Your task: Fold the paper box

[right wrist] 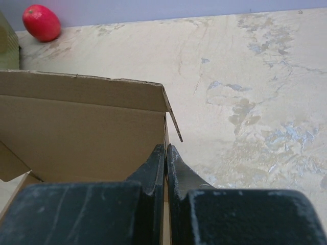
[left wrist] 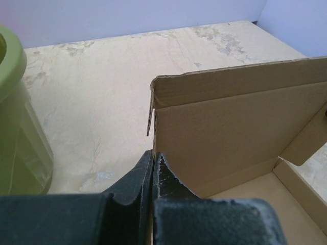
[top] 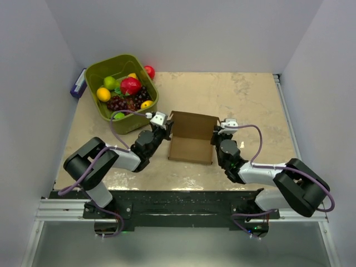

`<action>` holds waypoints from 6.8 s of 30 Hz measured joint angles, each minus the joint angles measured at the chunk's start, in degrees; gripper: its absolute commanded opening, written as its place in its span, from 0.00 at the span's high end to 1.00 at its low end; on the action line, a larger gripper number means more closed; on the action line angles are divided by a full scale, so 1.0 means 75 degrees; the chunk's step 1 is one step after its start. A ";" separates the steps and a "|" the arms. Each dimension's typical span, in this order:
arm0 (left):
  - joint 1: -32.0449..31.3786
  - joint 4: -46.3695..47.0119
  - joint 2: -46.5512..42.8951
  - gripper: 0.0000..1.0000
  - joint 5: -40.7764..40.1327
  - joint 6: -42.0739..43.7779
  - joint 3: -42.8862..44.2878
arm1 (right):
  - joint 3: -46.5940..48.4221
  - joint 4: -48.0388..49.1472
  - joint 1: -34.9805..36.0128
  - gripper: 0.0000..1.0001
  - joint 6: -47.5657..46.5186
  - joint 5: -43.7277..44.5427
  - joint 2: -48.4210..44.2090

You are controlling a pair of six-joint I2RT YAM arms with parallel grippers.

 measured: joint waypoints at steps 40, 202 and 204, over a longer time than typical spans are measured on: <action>-0.0915 -0.0796 -0.0050 1.00 -0.1623 -0.0344 0.0437 | 0.0044 -0.0606 0.1244 1.00 0.0571 0.2460 -0.0149; 0.0329 -0.9568 -0.1550 0.35 0.5243 -0.0883 0.2809 | 0.2827 -0.9605 -0.1099 0.43 0.2783 -0.5648 -0.1510; 0.0329 -0.9576 -0.1536 0.35 0.5222 -0.0860 0.2809 | 0.2824 -0.9594 -0.1099 0.44 0.2804 -0.5648 -0.1527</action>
